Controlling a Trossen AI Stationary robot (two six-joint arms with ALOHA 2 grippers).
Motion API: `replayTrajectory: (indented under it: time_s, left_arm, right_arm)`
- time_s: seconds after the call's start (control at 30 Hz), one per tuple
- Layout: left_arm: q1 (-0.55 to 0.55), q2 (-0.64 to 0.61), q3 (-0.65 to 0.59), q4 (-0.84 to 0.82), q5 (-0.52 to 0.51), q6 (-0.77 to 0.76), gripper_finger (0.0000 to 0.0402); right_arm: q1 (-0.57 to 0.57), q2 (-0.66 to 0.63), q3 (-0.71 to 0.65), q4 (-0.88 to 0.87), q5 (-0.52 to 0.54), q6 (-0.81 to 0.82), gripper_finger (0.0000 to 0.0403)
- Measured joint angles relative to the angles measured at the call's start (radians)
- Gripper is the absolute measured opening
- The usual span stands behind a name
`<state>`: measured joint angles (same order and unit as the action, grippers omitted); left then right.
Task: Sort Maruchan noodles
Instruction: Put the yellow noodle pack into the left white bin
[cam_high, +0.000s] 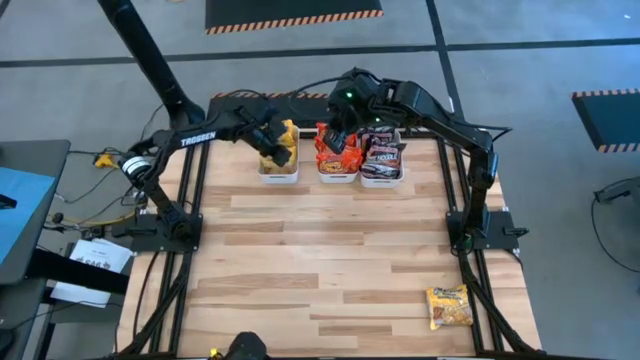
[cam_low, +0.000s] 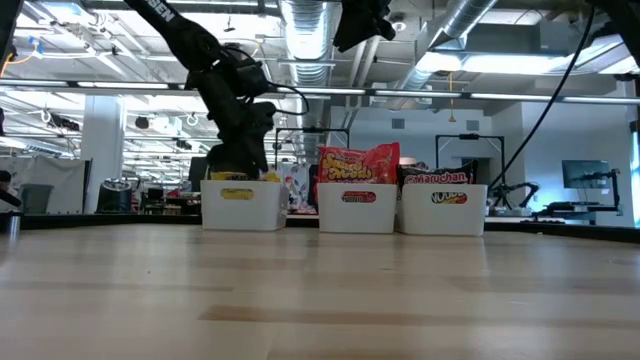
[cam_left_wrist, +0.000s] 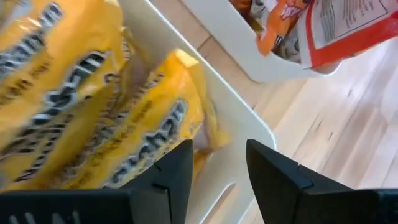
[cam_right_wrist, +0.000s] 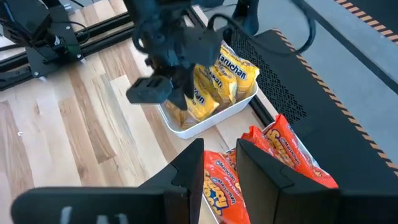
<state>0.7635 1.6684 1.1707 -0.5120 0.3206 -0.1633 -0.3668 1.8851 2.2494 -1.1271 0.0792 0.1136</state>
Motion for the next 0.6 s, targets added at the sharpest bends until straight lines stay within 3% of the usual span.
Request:
replayTrajectory:
  time_s: [0.37,0.6]
  left_arm:
    - [-0.001,0.000,0.204,-0.308,-0.014,0.147,0.0137]
    - [-0.024,-0.088,0.289,-0.378,0.061,0.174,0.0137]
  right_arm:
    - [0.029,0.000,0.000,-0.177,-0.036,0.076,0.0117]
    - [0.093,0.000,0.000,-0.350,-0.084,0.191,0.0117]
